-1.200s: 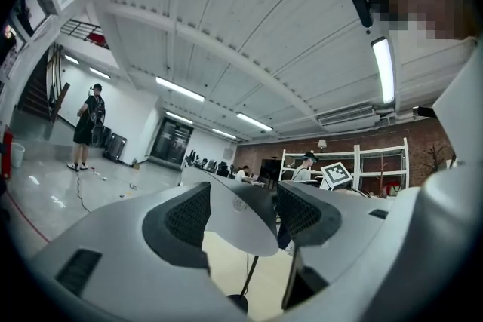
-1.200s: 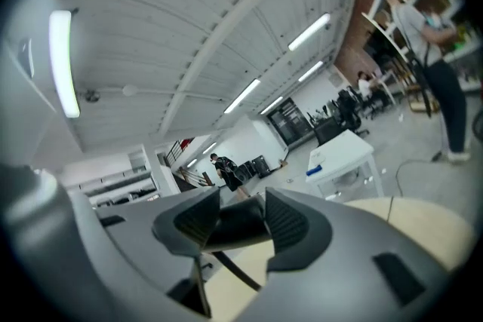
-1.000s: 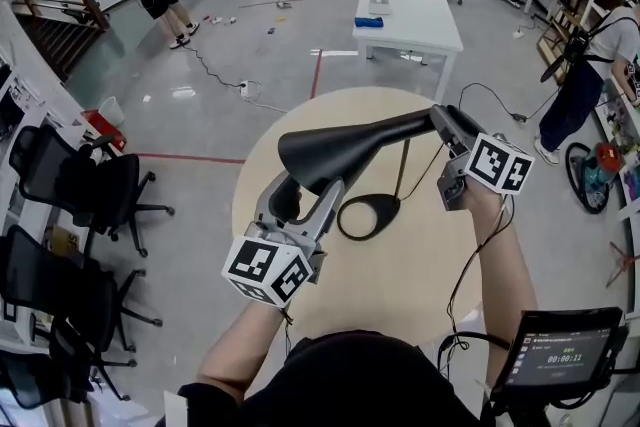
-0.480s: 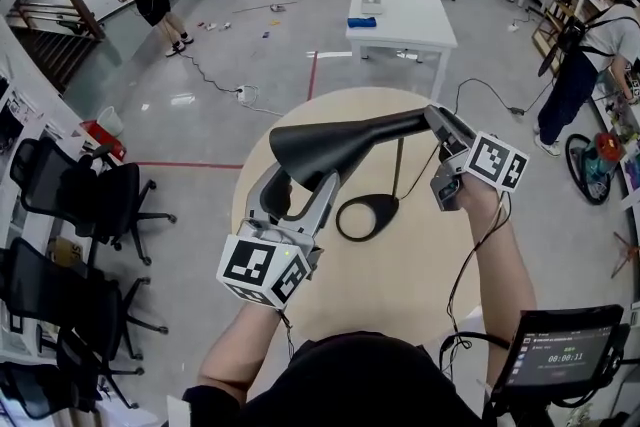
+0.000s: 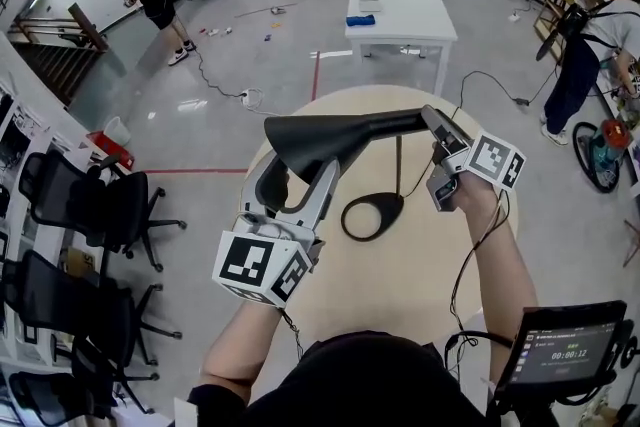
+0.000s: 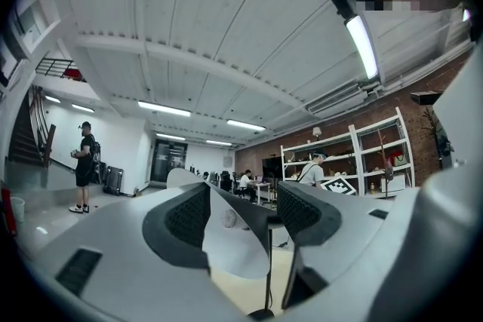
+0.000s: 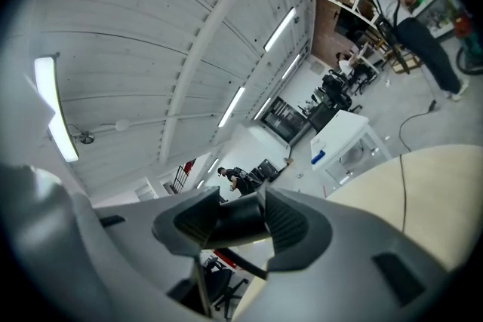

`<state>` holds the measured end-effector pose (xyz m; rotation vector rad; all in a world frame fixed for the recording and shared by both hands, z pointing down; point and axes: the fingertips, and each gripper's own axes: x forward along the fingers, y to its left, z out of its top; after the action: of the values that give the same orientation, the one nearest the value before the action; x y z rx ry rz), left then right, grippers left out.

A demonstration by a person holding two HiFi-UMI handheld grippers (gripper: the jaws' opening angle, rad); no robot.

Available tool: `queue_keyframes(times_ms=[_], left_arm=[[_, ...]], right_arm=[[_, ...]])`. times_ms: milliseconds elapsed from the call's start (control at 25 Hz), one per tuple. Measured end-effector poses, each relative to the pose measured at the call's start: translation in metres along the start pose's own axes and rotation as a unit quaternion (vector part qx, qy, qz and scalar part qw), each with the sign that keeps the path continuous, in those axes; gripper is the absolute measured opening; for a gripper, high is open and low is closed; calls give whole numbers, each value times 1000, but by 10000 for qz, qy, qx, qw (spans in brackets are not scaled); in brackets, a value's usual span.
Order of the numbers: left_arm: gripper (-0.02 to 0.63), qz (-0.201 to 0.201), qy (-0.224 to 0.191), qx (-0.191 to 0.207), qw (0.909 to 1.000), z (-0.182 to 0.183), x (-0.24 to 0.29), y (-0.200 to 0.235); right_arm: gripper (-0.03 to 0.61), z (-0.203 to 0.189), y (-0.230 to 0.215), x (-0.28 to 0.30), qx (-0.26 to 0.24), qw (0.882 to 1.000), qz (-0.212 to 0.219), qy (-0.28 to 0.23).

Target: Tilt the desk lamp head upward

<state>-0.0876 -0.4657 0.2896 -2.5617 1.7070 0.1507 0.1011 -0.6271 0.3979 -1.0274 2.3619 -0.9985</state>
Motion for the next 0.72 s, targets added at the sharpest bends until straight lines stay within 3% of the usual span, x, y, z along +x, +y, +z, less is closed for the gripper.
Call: queue_keyframes(times_ms=[720], left_arm=[[284, -1, -11, 304, 9995, 27, 6, 4]], right_arm=[[192, -12, 7, 8, 595, 9980, 184, -97]])
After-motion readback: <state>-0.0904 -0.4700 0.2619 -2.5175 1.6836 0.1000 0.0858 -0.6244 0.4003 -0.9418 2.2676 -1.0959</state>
